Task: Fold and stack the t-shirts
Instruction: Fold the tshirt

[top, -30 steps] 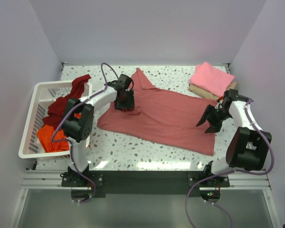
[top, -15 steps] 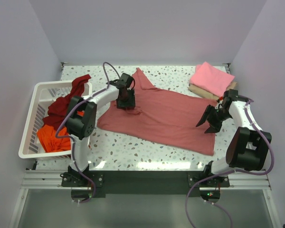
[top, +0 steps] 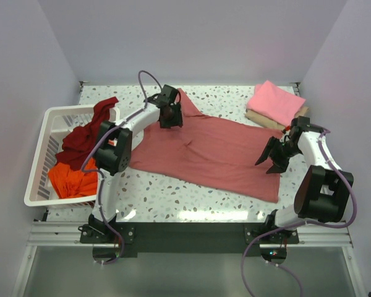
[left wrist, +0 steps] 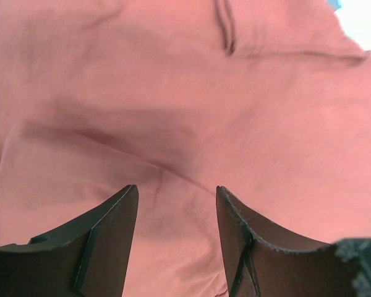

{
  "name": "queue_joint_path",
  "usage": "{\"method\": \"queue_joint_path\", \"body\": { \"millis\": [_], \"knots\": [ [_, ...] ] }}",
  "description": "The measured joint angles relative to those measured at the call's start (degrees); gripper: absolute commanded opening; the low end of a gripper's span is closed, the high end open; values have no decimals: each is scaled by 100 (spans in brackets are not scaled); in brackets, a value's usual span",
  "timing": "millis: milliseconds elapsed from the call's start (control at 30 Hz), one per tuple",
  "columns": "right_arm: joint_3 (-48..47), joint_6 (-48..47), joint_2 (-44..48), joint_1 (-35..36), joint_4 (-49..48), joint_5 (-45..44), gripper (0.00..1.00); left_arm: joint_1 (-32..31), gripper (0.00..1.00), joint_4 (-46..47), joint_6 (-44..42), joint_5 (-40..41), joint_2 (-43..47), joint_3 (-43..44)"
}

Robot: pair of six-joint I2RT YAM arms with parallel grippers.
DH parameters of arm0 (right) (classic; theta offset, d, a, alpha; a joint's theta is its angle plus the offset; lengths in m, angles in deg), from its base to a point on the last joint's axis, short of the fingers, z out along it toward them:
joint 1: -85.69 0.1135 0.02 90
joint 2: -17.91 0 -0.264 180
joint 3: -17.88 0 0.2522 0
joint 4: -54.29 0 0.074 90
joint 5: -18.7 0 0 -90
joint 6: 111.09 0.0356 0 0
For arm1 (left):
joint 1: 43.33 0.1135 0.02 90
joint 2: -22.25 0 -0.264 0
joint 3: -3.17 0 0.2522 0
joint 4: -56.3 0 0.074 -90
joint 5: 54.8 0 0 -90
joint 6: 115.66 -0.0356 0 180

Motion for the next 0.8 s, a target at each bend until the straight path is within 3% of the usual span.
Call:
{"method": "queue_joint_path", "body": {
  "millis": [433,800],
  "knots": [
    [0,-31,-17,0,-37,-9,60,0,59,122,-55,15,-87,632],
    [-94,-192,-833,0,-402,-20,60,2,59,444,-22,407,1364,-1965]
  ]
}}
